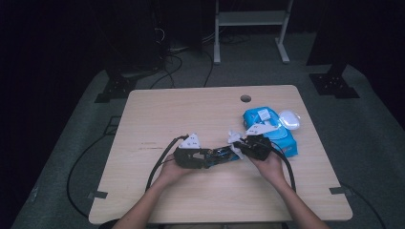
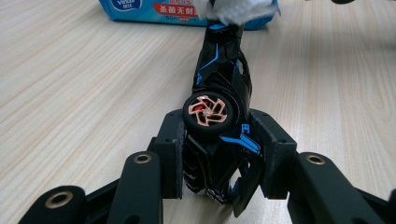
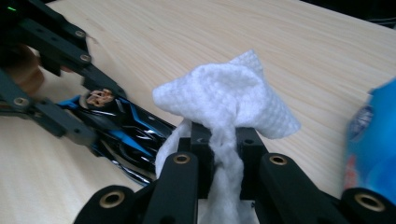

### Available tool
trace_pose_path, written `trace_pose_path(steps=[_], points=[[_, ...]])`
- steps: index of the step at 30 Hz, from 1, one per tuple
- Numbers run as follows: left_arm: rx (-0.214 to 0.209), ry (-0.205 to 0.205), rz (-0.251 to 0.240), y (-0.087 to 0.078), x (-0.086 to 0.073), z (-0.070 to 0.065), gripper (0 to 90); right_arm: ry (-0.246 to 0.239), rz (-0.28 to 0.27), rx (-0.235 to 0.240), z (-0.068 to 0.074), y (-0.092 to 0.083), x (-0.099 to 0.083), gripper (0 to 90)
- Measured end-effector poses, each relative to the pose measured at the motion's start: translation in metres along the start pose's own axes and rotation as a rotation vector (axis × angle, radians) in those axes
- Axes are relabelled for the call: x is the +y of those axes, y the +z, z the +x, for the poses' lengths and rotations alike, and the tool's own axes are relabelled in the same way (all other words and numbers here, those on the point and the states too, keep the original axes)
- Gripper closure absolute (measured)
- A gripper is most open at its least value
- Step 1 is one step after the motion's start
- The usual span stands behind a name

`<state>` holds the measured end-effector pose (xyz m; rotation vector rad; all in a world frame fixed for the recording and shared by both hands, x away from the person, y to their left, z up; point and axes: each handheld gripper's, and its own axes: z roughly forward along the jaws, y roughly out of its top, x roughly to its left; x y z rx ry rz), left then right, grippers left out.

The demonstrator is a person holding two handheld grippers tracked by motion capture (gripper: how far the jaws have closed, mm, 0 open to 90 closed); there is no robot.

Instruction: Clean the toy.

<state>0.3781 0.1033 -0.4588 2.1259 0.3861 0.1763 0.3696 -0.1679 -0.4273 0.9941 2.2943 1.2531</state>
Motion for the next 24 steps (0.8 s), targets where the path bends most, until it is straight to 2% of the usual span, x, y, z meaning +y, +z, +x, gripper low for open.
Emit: trace_pose_path(steps=[4, 6, 7, 9, 11, 13, 16, 18, 24], points=[[-0.002, -0.008, -0.006, 0.000, 0.000, 0.000, 59.1, 0.001, -0.020, 0.000, 0.007, 0.003, -0.001, 81.1], [-0.002, -0.011, -0.006, 0.000, -0.001, 0.001, 59.2, -0.003, -0.026, 0.048, 0.014, 0.007, 0.002, 81.0], [-0.002, -0.010, -0.005, 0.000, -0.001, 0.001, 59.2, -0.017, -0.026, 0.057, 0.017, 0.009, 0.002, 81.0], [0.000, -0.010, -0.003, -0.001, -0.001, 0.002, 59.3, -0.051, -0.016, 0.044, 0.023, 0.011, 0.004, 80.9], [0.007, -0.007, 0.000, -0.003, -0.002, 0.003, 59.4, -0.052, -0.010, 0.034, 0.021, 0.009, 0.004, 81.0], [0.011, -0.010, 0.002, -0.004, -0.002, 0.004, 59.5, -0.043, -0.010, 0.003, 0.012, 0.004, 0.002, 80.8], [0.020, 0.003, 0.002, -0.004, -0.001, 0.003, 59.5, 0.002, -0.022, -0.005, -0.002, -0.005, -0.006, 80.8], [0.020, -0.002, 0.000, -0.003, -0.002, 0.003, 59.6, 0.020, -0.016, -0.011, -0.004, -0.007, -0.006, 80.8], [0.024, 0.004, 0.006, -0.004, -0.001, 0.003, 59.6, 0.014, -0.012, -0.012, -0.005, -0.008, -0.006, 80.9]])
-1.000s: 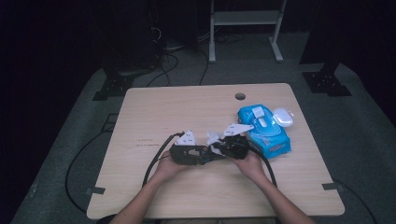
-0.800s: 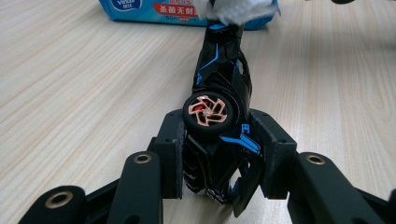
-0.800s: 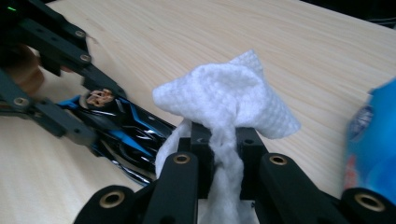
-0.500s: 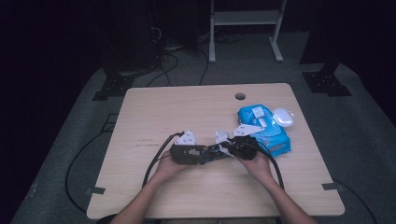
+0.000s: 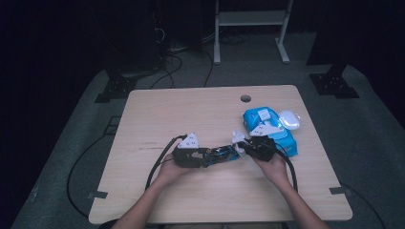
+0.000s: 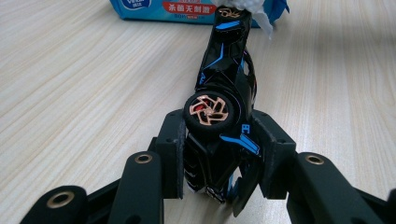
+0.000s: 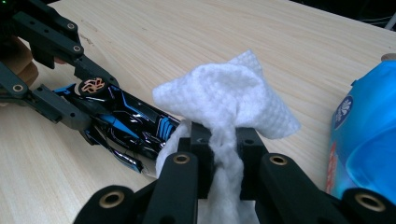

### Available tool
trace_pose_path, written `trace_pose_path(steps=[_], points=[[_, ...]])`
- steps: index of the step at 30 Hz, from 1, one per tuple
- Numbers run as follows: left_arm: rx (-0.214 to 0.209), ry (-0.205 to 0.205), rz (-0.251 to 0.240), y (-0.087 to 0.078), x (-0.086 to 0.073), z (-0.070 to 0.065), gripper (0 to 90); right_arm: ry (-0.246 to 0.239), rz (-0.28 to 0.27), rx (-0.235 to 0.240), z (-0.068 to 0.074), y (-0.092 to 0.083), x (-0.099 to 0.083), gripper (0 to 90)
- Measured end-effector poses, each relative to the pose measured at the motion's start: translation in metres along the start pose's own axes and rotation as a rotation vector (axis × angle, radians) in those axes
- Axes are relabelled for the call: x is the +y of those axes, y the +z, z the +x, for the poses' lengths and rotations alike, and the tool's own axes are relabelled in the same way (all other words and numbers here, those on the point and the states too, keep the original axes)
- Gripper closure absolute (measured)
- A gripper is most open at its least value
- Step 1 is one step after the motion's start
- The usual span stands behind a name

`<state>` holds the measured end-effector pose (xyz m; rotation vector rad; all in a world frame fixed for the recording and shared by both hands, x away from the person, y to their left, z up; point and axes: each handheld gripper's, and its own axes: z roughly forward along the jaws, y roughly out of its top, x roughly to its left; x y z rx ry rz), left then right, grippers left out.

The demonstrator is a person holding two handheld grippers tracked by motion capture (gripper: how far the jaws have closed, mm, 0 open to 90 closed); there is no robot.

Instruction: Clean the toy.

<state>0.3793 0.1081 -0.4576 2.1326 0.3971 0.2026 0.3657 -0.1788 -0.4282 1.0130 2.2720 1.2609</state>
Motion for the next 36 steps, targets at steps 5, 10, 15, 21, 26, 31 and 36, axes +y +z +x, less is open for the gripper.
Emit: trace_pose_path(steps=[5, 10, 15, 21, 26, 31, 36], points=[[0.002, -0.016, 0.001, -0.003, -0.002, 0.003, 59.6, 0.020, -0.001, -0.024, -0.007, -0.007, -0.002, 80.9], [0.008, -0.021, -0.003, -0.003, -0.002, 0.004, 59.6, 0.046, -0.027, 0.022, -0.006, -0.010, 0.000, 80.8], [0.015, -0.021, -0.001, -0.002, -0.002, 0.003, 59.6, 0.032, 0.002, 0.025, 0.000, 0.002, -0.001, 80.9], [0.021, -0.018, -0.006, -0.001, -0.001, 0.002, 59.7, -0.001, 0.012, 0.067, 0.016, 0.015, 0.010, 81.0], [0.016, -0.019, -0.009, 0.001, 0.000, 0.002, 59.6, -0.037, 0.033, 0.124, 0.037, 0.033, 0.020, 81.0], [0.011, -0.025, -0.015, 0.001, -0.001, 0.003, 59.6, -0.045, 0.038, 0.201, 0.059, 0.050, 0.034, 81.0], [0.014, -0.029, -0.018, 0.000, -0.002, 0.006, 59.7, -0.081, 0.049, 0.187, 0.062, 0.058, 0.039, 81.1]])
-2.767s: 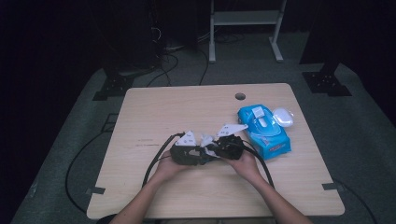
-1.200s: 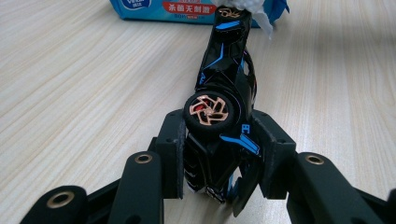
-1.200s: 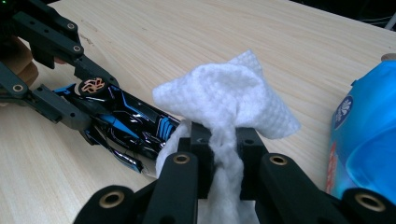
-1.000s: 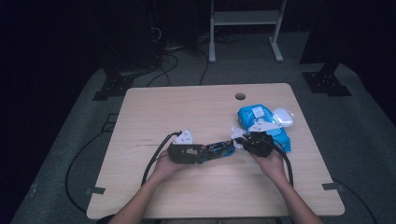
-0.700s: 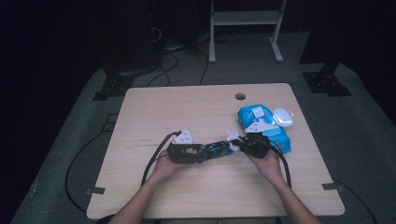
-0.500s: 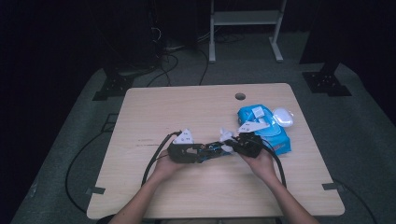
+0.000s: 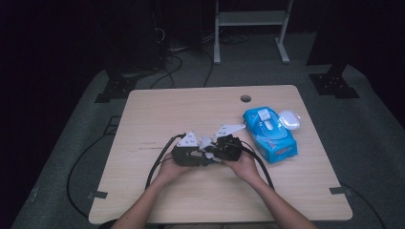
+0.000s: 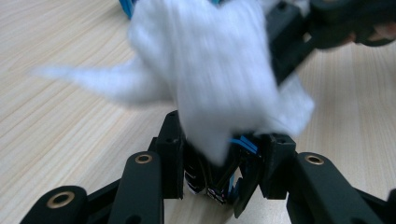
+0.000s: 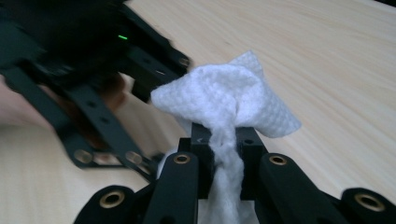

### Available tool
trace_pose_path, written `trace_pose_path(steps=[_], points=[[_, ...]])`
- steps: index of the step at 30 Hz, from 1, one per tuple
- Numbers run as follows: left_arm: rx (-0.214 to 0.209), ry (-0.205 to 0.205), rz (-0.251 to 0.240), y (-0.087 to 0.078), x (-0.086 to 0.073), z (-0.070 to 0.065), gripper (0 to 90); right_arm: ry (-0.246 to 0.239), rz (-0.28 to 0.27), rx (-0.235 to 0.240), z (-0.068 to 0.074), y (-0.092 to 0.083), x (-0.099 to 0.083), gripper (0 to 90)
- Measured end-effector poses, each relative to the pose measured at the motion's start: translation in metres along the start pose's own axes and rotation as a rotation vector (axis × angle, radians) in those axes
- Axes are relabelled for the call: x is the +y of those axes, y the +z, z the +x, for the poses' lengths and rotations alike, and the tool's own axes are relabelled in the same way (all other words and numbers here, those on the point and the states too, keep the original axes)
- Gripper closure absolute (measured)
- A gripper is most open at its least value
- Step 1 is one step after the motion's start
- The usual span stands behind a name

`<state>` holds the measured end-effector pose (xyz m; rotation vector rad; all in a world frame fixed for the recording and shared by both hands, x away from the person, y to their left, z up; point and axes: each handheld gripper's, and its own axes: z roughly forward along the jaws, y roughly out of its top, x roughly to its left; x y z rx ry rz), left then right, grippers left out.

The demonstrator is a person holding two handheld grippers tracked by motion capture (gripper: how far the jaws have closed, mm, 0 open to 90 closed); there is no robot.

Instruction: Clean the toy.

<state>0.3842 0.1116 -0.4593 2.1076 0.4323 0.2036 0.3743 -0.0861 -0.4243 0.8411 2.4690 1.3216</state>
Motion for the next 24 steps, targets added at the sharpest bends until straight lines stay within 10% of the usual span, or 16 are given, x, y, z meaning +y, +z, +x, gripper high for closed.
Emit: trace_pose_path(steps=[11, 18, 24], points=[[0.040, 0.013, 0.016, 0.002, 0.004, 0.005, 59.0, 0.127, -0.022, -0.114, -0.052, -0.040, -0.026, 81.1], [0.011, -0.047, -0.003, -0.002, 0.005, 0.009, 52.0, 0.088, -0.033, -0.143, -0.046, -0.040, -0.028, 81.1], [0.023, -0.003, 0.011, -0.002, 0.005, 0.005, 57.9, 0.062, -0.065, -0.154, -0.043, -0.041, -0.034, 81.1]])
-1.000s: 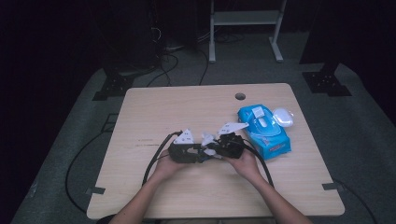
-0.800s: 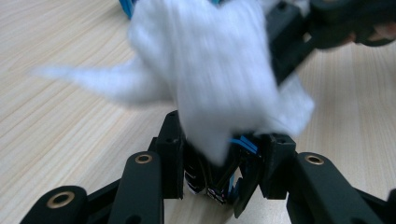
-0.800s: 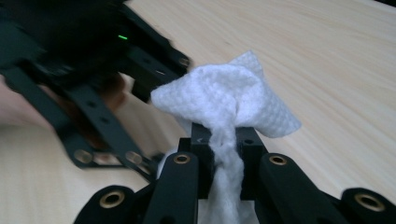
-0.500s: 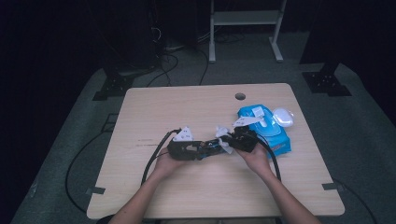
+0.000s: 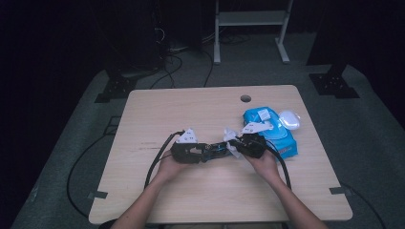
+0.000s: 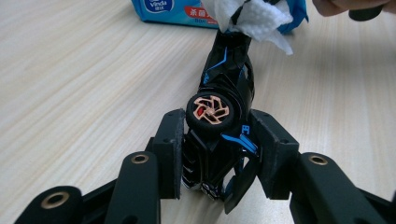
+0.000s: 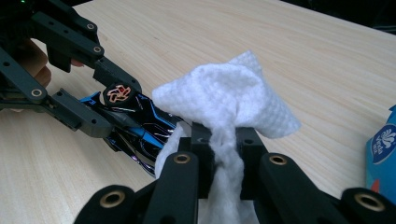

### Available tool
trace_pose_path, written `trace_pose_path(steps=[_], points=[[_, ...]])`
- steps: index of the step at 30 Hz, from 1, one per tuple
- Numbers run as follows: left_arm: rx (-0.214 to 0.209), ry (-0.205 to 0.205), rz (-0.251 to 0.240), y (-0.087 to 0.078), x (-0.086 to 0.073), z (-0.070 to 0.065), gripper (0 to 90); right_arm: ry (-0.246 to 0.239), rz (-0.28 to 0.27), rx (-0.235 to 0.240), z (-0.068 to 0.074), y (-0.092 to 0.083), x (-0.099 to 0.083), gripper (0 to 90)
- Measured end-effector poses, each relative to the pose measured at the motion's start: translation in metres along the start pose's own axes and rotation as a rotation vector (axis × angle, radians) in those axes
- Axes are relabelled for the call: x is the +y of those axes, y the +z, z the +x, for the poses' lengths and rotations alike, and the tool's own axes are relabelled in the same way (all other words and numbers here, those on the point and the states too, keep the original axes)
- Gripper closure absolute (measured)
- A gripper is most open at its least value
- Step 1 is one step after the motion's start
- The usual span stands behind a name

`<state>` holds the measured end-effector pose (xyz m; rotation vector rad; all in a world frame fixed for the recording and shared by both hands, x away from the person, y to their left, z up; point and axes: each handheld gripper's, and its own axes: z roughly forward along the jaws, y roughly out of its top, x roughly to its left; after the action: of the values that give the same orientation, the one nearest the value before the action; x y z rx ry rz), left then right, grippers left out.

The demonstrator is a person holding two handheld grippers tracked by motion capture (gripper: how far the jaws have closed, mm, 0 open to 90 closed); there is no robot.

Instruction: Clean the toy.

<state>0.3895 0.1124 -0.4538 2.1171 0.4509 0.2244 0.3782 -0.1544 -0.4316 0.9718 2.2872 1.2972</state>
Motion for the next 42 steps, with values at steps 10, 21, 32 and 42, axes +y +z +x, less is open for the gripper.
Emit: trace_pose_path(steps=[10, 21, 32, 42], points=[[-0.051, -0.093, -0.021, 0.001, -0.001, 0.001, 48.9, -0.097, -0.047, -0.037, 0.010, -0.006, -0.010, 81.3], [-0.059, -0.109, 0.009, 0.005, -0.003, -0.002, 39.2, -0.076, -0.044, -0.008, 0.013, -0.015, -0.016, 81.2], [-0.038, -0.080, 0.022, 0.009, -0.006, -0.005, 34.7, -0.076, -0.025, 0.030, 0.018, -0.022, -0.024, 81.0], [0.008, 0.031, 0.076, 0.013, -0.004, -0.017, 29.5, -0.066, -0.002, 0.048, 0.020, -0.023, -0.030, 80.6]])
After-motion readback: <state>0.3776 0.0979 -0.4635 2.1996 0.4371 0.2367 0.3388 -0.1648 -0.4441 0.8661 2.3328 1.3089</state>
